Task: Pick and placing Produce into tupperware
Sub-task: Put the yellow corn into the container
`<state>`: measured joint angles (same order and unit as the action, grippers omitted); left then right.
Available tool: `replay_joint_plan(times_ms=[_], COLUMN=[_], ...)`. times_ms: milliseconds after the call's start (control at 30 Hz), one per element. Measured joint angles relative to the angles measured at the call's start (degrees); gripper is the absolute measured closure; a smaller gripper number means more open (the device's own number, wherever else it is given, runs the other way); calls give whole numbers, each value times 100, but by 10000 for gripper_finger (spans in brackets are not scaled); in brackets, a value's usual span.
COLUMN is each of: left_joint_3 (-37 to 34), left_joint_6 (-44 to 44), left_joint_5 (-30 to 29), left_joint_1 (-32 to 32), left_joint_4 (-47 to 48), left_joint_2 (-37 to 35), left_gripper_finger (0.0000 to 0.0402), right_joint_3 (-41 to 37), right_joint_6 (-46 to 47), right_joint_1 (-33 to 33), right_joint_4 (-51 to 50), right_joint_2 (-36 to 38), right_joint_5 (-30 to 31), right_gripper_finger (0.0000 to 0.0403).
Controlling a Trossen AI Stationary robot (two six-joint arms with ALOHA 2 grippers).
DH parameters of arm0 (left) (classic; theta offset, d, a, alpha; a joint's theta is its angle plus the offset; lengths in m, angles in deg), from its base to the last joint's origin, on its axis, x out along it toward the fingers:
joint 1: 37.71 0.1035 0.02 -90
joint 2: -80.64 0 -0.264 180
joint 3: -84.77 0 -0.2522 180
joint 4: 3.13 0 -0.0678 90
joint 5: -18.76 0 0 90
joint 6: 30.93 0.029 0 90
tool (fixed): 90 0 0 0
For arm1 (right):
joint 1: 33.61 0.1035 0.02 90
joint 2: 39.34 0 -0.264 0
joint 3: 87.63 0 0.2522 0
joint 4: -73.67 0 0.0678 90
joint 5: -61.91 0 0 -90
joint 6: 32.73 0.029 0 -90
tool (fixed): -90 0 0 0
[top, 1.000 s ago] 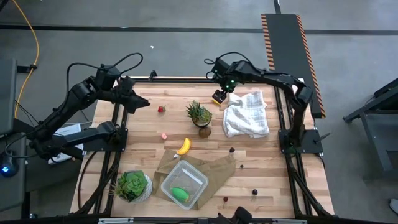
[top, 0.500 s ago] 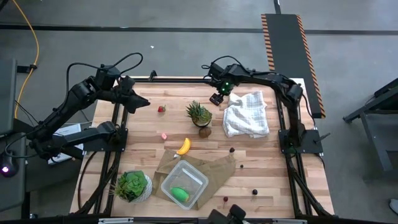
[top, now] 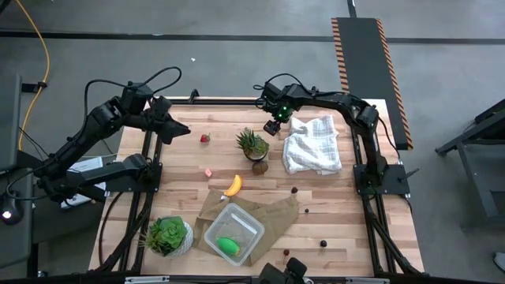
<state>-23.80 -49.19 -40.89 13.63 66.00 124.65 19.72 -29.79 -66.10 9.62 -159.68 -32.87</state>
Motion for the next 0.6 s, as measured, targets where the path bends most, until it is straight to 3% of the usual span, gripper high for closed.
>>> replay_joint_plan(times_ms=[600], left_joint_3=[0], left_joint_6=[0], left_joint_5=[24], left_joint_1=[-1], left_joint_4=[2], left_joint_2=[2], left_gripper_finger=[268], right_joint_3=[8], right_joint_6=[-7], right_joint_1=[2], right_joint_4=[140], right_joint_2=[-139], right_joint_5=[-50], right_gripper_finger=[147])
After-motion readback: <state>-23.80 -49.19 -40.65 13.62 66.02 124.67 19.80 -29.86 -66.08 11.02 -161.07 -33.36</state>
